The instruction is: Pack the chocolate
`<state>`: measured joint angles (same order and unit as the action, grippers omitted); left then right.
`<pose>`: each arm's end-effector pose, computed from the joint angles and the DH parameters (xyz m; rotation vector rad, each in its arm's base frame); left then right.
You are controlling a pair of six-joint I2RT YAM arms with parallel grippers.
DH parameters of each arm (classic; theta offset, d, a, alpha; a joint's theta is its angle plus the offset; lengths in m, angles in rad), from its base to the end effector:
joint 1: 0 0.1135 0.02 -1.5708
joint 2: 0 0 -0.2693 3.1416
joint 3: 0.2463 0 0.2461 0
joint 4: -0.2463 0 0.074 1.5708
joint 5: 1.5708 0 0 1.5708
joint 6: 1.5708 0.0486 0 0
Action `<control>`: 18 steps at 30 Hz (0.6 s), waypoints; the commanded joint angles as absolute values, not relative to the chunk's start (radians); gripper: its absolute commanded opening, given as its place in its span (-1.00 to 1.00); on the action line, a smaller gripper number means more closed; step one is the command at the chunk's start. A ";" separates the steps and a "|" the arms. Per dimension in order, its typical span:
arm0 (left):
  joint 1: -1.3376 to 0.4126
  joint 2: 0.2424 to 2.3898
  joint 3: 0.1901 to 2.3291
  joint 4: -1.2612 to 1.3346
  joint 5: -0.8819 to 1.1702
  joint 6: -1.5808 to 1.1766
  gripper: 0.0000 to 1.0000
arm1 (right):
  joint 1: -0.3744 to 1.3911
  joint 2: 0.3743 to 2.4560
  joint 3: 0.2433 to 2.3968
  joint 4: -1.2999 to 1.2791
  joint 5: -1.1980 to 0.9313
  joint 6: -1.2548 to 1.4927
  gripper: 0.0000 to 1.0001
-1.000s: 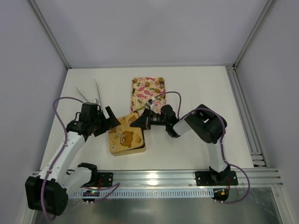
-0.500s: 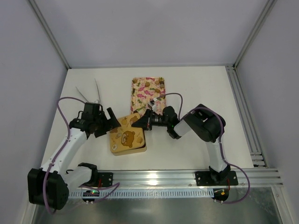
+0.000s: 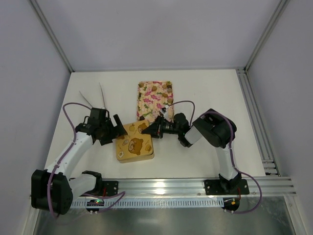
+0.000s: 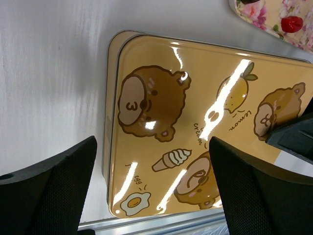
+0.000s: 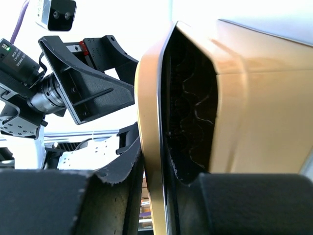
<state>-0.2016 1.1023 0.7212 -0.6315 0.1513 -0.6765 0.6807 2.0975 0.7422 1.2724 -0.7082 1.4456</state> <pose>0.2013 -0.0486 0.2172 -0.5683 2.5933 -0.5054 0.2720 0.2609 0.1168 0.1184 2.1697 2.0242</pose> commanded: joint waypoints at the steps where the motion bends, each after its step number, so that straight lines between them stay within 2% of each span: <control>1: -0.198 1.114 0.713 -0.592 0.163 -0.673 0.86 | 0.667 2.094 0.724 1.456 -0.689 1.447 -0.51; 18: -0.201 1.124 0.712 -0.591 0.160 -0.673 0.85 | 0.617 2.072 0.640 1.508 -0.695 1.451 -0.35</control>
